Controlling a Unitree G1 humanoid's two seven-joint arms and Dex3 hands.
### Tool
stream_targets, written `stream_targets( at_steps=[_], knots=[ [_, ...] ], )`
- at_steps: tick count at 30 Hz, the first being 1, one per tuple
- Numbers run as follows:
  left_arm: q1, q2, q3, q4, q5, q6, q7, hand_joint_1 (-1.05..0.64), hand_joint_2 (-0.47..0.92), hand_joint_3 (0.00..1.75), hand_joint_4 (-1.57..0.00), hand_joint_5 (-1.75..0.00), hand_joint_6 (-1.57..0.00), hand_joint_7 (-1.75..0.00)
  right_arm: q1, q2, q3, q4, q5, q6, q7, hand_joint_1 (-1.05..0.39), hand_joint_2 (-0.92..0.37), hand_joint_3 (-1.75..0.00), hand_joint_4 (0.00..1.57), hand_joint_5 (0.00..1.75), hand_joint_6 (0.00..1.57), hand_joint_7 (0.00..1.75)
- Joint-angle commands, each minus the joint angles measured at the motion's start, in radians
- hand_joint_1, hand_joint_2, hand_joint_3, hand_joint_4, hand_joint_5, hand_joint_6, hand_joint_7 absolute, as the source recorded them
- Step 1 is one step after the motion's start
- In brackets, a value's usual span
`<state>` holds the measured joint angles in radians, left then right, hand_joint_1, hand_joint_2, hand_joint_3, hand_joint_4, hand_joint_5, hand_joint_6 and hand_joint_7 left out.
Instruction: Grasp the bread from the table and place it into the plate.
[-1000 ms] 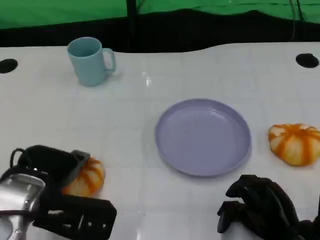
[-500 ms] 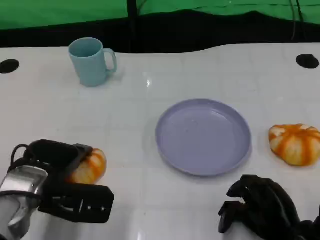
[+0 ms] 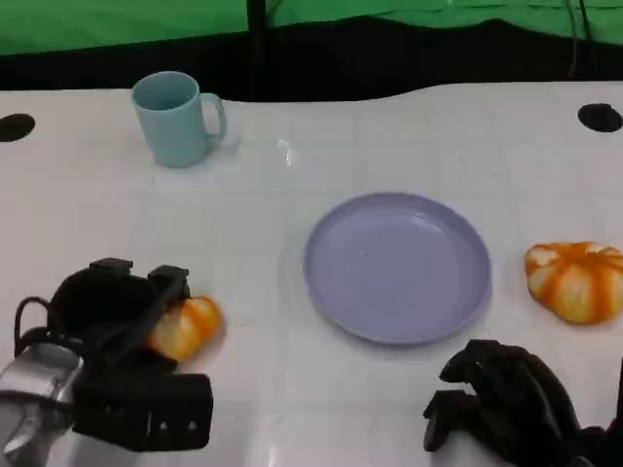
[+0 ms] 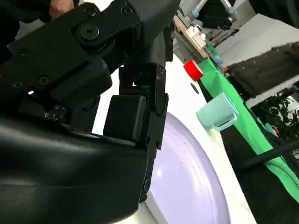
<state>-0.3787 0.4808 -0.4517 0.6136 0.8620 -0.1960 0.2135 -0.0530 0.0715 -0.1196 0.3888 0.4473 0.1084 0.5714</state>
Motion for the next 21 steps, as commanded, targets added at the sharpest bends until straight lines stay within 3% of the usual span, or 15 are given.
stream_targets(
  at_steps=[1, 2, 4, 5, 7, 11, 12, 13, 16, 18, 21],
  knots=[
    [0.009, 0.018, 0.013, -0.043, -0.020, -0.021, 0.024, -0.28, 0.80, 0.67, -0.66, -1.75, -0.70, -1.08, -0.003, -0.002, -0.004, 0.005, -0.002, -0.018, 0.002, -1.03, -0.72, 0.00, 1.57, 0.76, 1.57, 0.39],
    [0.010, 0.022, 0.017, -0.059, -0.024, -0.021, 0.019, -0.28, 0.78, 0.70, -0.66, -1.75, -0.74, -1.00, -0.001, -0.001, -0.003, 0.004, -0.003, -0.019, 0.002, -1.03, -0.72, 0.00, 1.57, 0.76, 1.57, 0.39],
    [0.011, 0.024, 0.024, -0.077, -0.029, -0.023, 0.020, -0.28, 0.75, 0.75, -0.66, -1.75, -0.64, -1.30, 0.001, 0.000, -0.002, 0.001, -0.003, -0.020, 0.002, -1.04, -0.72, 0.00, 1.57, 0.76, 1.57, 0.40],
    [0.010, 0.024, 0.029, -0.087, -0.032, -0.027, 0.025, -0.28, 0.75, 0.76, -0.66, -1.75, -0.62, -1.36, 0.003, 0.001, 0.000, -0.003, -0.006, -0.019, -0.002, -1.04, -0.72, 0.00, 1.57, 0.76, 1.57, 0.40],
    [0.006, 0.022, 0.037, -0.107, -0.032, -0.030, 0.033, -0.29, 0.75, 0.72, -0.68, -1.75, -0.64, -1.20, 0.006, 0.002, 0.001, -0.009, -0.008, -0.017, -0.007, -1.05, -0.72, 0.00, 1.57, 0.77, 1.57, 0.40],
    [-0.014, 0.007, 0.049, -0.159, -0.042, -0.005, 0.007, -0.30, 0.84, 0.47, -0.68, -1.75, -0.95, -0.40, 0.005, 0.005, -0.002, -0.007, -0.005, -0.016, -0.001, -1.05, -0.71, 0.00, 1.57, 0.77, 1.57, 0.40],
    [-0.018, 0.002, 0.051, -0.168, -0.044, 0.001, 0.002, -0.31, 0.86, 0.41, -0.69, -1.75, -1.01, -0.28, 0.004, 0.004, -0.002, -0.006, -0.004, -0.017, 0.002, -1.05, -0.71, 0.00, 1.57, 0.77, 1.57, 0.40],
    [-0.019, 0.000, 0.052, -0.174, -0.046, 0.006, -0.001, -0.31, 0.87, 0.37, -0.69, -1.75, -1.05, -0.20, 0.004, 0.004, -0.003, -0.004, -0.004, -0.017, 0.004, -1.05, -0.71, 0.00, 1.57, 0.77, 1.57, 0.40],
    [-0.037, -0.030, 0.053, -0.178, -0.050, 0.004, 0.030, -0.31, 0.87, 0.34, -0.71, -1.75, -1.16, -0.21, 0.003, 0.003, -0.003, -0.002, -0.007, -0.022, 0.004, -1.05, -0.71, 0.00, 1.57, 0.77, 1.57, 0.39],
    [-0.050, -0.051, 0.052, -0.173, -0.047, 0.001, 0.054, -0.32, 0.87, 0.33, -0.73, -1.75, -0.89, -0.87, 0.002, 0.002, -0.004, 0.000, -0.009, -0.025, 0.005, -1.05, -0.72, 0.00, 1.57, 0.77, 1.57, 0.39],
    [-0.061, -0.080, 0.051, -0.173, -0.037, 0.009, 0.089, -0.32, 0.85, 0.34, -0.76, -1.75, -0.70, -1.34, 0.005, 0.003, -0.005, -0.007, -0.009, -0.021, -0.001, -1.05, -0.72, -0.01, 1.57, 0.77, 1.57, 0.39]
  ],
)
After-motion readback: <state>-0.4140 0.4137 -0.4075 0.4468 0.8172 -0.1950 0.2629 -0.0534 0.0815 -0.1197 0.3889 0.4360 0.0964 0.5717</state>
